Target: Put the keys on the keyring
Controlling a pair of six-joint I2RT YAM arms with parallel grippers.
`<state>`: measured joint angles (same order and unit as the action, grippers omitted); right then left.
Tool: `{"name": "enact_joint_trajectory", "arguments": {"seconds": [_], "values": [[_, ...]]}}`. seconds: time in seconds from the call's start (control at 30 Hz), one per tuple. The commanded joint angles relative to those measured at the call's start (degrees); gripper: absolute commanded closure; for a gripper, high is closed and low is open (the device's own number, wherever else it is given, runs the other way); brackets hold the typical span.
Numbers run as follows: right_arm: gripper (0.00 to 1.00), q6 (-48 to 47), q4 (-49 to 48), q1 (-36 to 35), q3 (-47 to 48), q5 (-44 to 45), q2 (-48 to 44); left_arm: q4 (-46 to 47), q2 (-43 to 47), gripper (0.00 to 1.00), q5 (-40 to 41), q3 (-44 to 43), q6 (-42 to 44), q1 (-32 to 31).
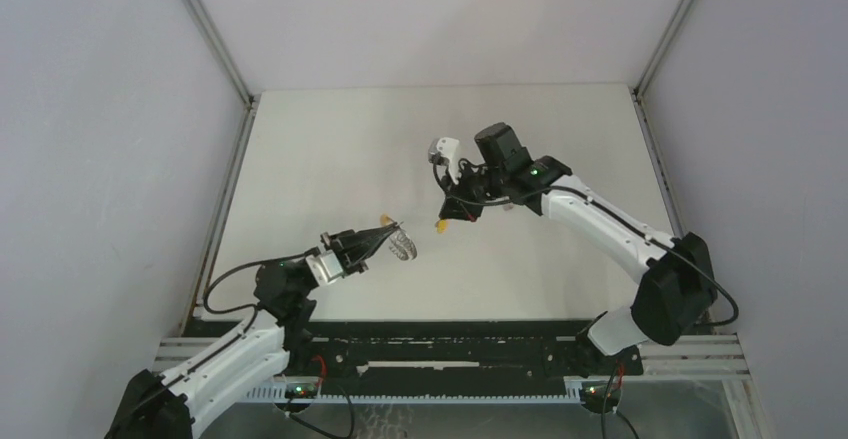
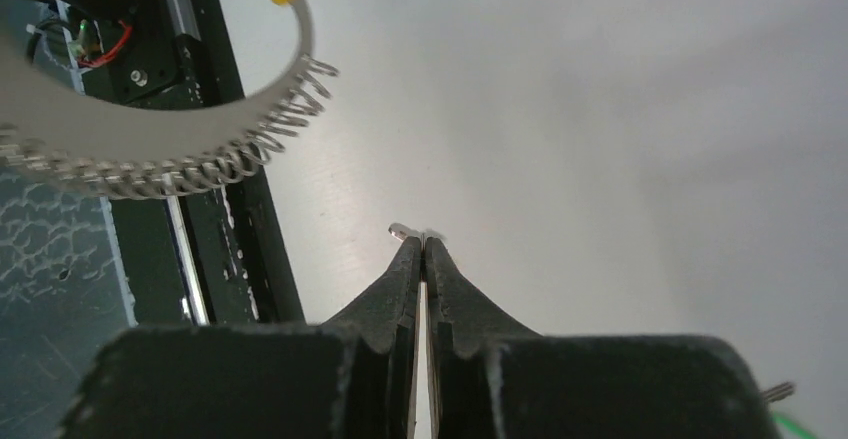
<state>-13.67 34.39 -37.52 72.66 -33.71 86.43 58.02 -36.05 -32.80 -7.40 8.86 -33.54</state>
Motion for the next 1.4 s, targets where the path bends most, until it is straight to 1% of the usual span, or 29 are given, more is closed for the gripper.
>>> {"name": "enact_joint_trajectory", "arguments": {"seconds": [0.0, 0.2, 0.3, 0.47, 0.6, 0.73, 0.9, 1.17, 1.37], "values": [[1.00, -3.8, -11.6, 0.2, -3.9, -4.6, -6.5, 5.7, -3.0, 1.00, -3.9, -4.1, -5.1, 1.6], [1.00, -7.2, -26.9, 0.2, -12.1, -6.5, -14.3, 6.5, -6.6, 1.00, -5.9, -6.8, -8.1, 3.2], [1.00, -6.7, -33.3, 0.6, -15.9, -6.9, -17.5, 8.1, -8.0, 1.00, -7.6, -7.8, -9.9, 4.2], [1.00, -8.2, -36.8, 1.2, -17.5, -11.8, -19.2, 9.0, -9.6, 1.00, -9.6, -9.6, -11.7, 5.4], [1.00, -7.4, -41.1, 1.4, -19.2, -13.4, -19.3, 10.2, -11.2, 1.00, -11.2, -10.7, -13.2, 5.4], [1.00, -6.7, -42.7, 2.1, -19.3, -16.0, -19.7, 10.2, -12.4, 1.00, -12.7, -11.7, -14.5, 5.4], [1.00, -3.4, -44.3, 2.5, -19.4, -18.6, -20.9, 9.8, -12.8, 1.00, -13.8, -12.5, -15.3, 5.4], [1.00, -6.2, -42.9, 1.4, -19.4, -24.0, -21.6, 10.0, -13.9, 1.00, -15.6, -13.4, -17.2, 5.4], [1.00, -8.0, -42.0, 0.2, -19.4, -23.6, -21.8, 10.6, -14.9, 1.00, -16.7, -14.2, -18.3, 5.4]]}}
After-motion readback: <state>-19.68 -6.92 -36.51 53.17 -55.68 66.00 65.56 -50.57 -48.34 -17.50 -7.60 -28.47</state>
